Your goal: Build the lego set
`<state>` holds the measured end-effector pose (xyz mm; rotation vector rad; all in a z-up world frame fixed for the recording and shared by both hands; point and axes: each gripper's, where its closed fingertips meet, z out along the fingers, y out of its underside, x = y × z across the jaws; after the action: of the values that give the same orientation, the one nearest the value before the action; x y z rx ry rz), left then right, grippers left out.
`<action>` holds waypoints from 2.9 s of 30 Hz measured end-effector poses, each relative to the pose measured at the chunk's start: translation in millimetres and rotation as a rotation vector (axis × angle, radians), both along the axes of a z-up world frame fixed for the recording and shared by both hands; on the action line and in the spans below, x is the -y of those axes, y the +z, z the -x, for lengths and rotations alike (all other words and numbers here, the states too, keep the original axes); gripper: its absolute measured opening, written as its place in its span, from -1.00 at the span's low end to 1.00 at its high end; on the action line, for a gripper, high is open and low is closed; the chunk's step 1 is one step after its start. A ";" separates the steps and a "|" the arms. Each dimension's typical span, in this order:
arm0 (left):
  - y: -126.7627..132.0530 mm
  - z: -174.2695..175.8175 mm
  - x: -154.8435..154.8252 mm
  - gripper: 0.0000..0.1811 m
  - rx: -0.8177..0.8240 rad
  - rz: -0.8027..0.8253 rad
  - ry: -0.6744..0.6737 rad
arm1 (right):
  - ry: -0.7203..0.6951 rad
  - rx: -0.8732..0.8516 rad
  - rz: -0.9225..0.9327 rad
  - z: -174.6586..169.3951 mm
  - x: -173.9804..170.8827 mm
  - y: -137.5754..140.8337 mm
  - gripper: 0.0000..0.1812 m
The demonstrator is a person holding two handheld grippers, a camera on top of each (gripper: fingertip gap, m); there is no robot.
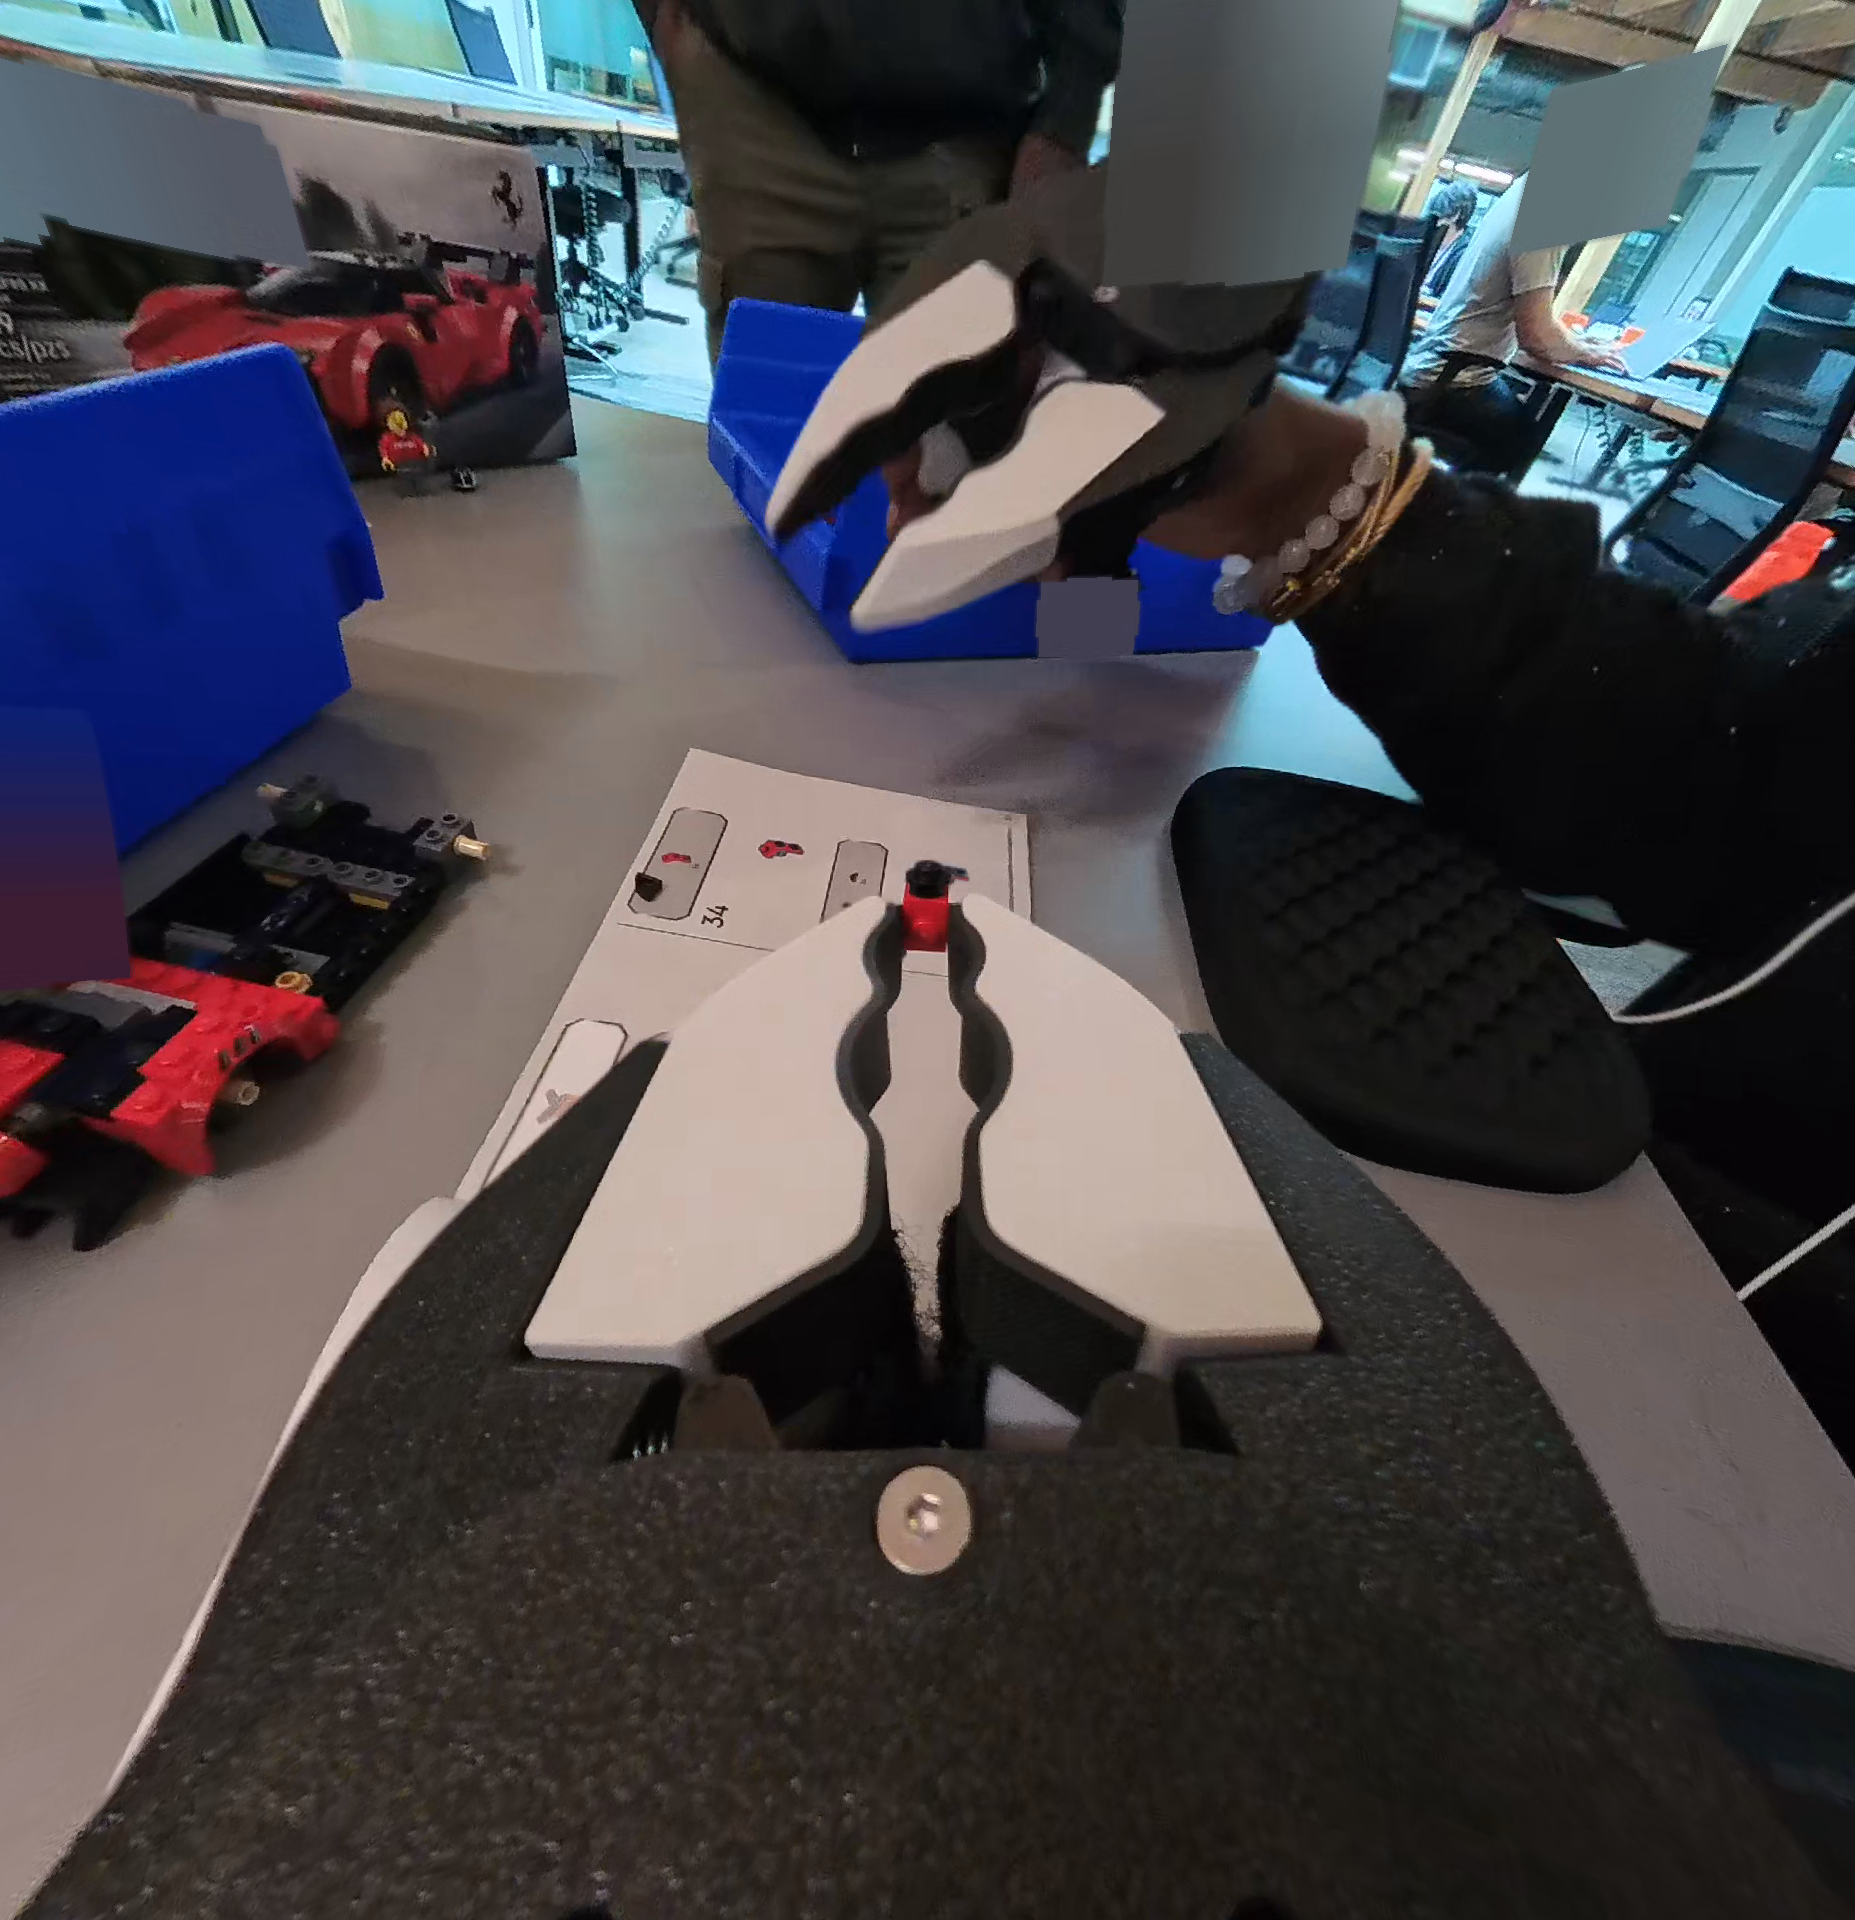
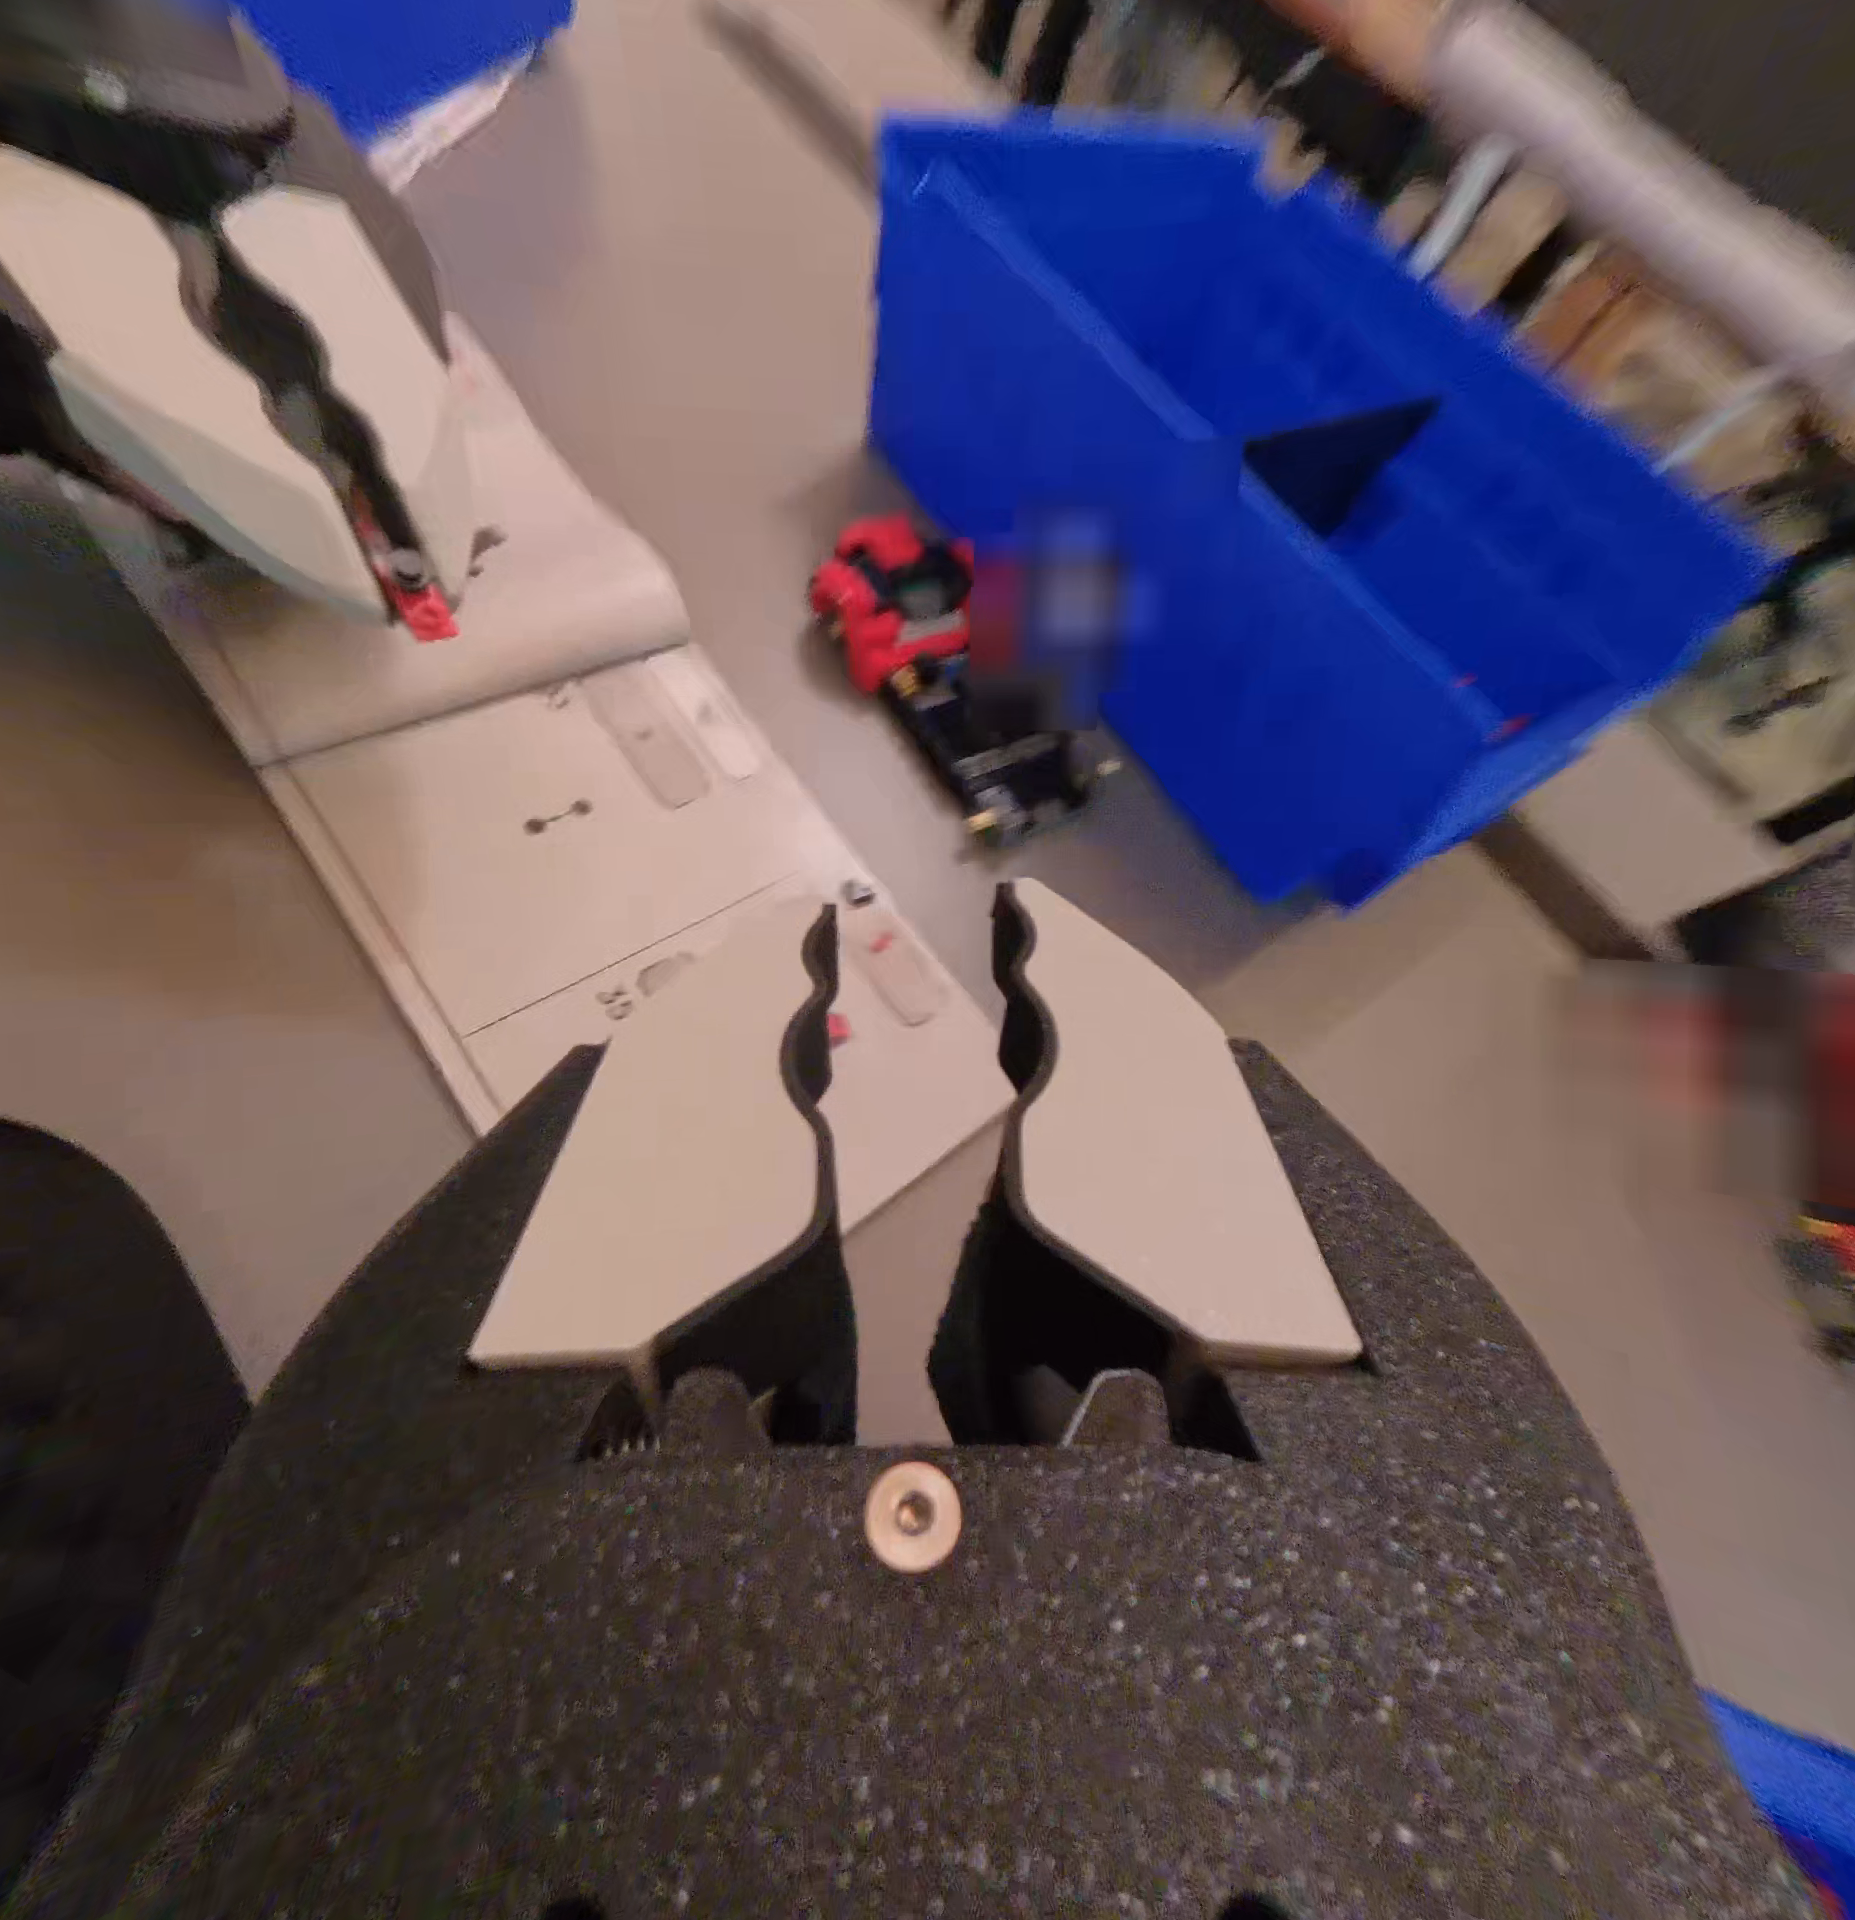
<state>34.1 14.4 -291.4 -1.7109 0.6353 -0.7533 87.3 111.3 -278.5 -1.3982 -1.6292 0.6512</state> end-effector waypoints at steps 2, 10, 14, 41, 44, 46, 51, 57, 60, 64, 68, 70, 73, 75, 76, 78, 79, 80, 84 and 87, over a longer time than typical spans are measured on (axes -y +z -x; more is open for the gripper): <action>0.0 0.3 0.1 -0.92 0.000 0.000 0.002 | 0.060 0.123 0.114 15.6 9.1 -22.8 -0.79; 2.1 5.8 -1.2 -0.92 0.044 0.019 0.020 | 0.230 0.463 0.132 47.9 -1.5 -73.2 -0.88; 0.9 4.4 -1.1 -0.92 0.034 0.024 0.013 | 0.247 0.541 0.091 50.1 -4.0 -81.9 -0.87; 2.1 4.3 -0.8 -0.92 0.052 0.026 0.010 | 0.378 0.747 0.108 39.8 6.7 -72.5 -1.00; 0.8 2.3 -0.2 -0.92 0.045 0.033 0.000 | 0.438 0.774 0.187 21.6 18.6 -72.8 -1.00; 0.5 1.7 0.1 -0.92 0.039 0.032 -0.002 | 0.436 0.798 0.187 16.2 16.1 -78.7 -1.00; 0.3 2.0 -0.1 -0.92 0.039 0.033 -0.001 | 0.435 0.675 0.068 42.4 6.1 -78.6 -0.80; 0.8 2.6 -0.3 -0.92 0.048 0.035 -0.001 | 0.450 0.696 0.087 60.5 1.3 -82.7 -0.81; 0.5 1.9 0.1 -0.92 0.043 0.034 -0.005 | 0.464 0.744 0.059 60.7 -0.4 -87.7 -0.94; -0.3 1.0 0.5 -0.92 0.037 0.036 -0.010 | 0.471 0.739 0.036 61.6 1.2 -88.1 -0.97; 0.8 2.1 0.4 -0.92 0.047 0.034 -0.006 | 0.522 0.686 0.244 48.8 33.1 -74.3 -0.97; 1.0 2.5 0.2 -0.92 0.053 0.036 -0.006 | 0.606 0.757 0.470 24.5 67.1 -68.2 -0.96; 0.8 1.9 0.5 -0.92 0.053 0.038 -0.010 | 0.641 0.891 0.564 -4.1 85.9 -77.8 -0.96; 0.5 1.2 0.8 -0.92 0.049 0.038 -0.013 | 0.624 0.937 0.542 -10.5 83.9 -85.4 -0.96; 0.4 1.2 0.9 -0.92 0.049 0.038 -0.014 | 0.623 0.941 0.544 -10.7 82.9 -86.3 -0.96; 1.0 1.6 0.9 -0.92 0.054 0.037 -0.013 | 0.609 0.925 0.529 -6.2 77.3 -86.5 -0.96; 1.3 1.9 0.9 -0.92 0.057 0.037 -0.013 | 0.598 0.920 0.516 -4.2 73.3 -86.5 -0.95; 1.3 1.9 0.8 -0.92 0.059 0.038 -0.013 | 0.587 0.917 0.499 -2.2 69.0 -86.9 -0.94; 0.6 0.6 1.4 -0.92 0.052 0.039 -0.018 | 0.580 0.901 0.442 3.1 57.7 -86.8 -0.91; 0.1 0.0 1.5 -0.92 0.046 0.039 -0.020 | 0.574 0.874 0.393 6.0 50.9 -85.4 -0.86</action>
<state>34.1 12.9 -291.3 -1.7201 0.6103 -0.8208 81.2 60.4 -363.9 -1.6134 -2.7761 0.7585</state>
